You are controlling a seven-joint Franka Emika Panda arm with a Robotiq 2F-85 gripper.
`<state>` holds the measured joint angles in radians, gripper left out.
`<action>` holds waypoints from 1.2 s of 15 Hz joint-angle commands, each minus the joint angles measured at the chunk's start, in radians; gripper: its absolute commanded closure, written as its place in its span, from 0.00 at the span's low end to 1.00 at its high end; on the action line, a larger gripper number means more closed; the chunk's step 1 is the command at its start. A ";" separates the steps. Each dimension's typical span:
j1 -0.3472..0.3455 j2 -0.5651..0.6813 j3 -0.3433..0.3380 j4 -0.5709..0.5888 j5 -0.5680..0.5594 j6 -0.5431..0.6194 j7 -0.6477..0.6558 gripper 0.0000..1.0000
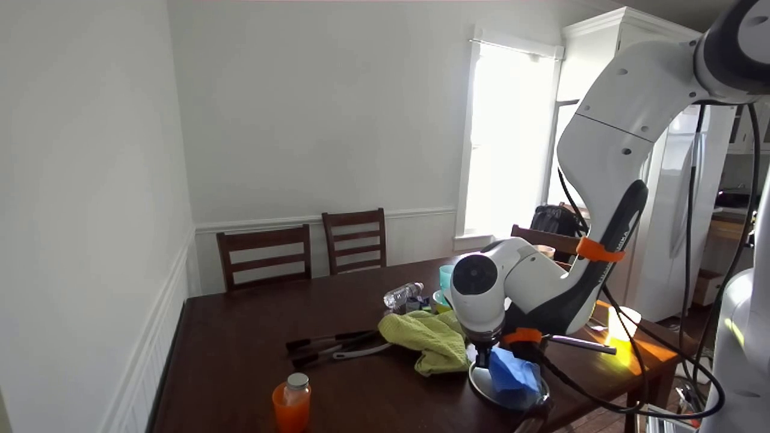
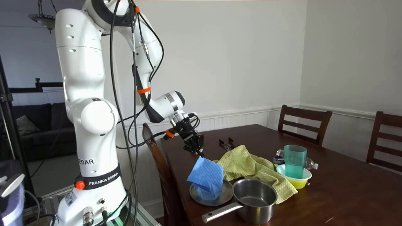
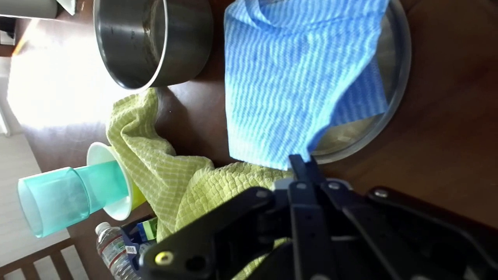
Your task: Use the blue cloth to put the silver lid on the pot
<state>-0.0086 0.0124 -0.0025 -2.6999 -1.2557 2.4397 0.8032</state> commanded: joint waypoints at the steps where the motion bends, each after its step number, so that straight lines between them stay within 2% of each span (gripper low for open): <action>1: -0.005 0.048 -0.008 0.023 -0.052 0.041 0.050 0.99; 2: -0.004 0.057 -0.007 0.026 -0.058 0.044 0.058 0.82; 3: -0.004 0.065 -0.008 0.028 -0.061 0.048 0.063 0.73; 13: -0.025 0.047 -0.036 0.020 -0.056 0.056 0.087 0.05; 14: -0.027 0.033 -0.038 0.012 -0.033 0.057 0.065 0.00; 18: -0.043 0.015 -0.055 -0.002 -0.009 0.048 0.030 0.00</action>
<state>-0.0277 0.0636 -0.0400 -2.6723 -1.2785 2.4735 0.8603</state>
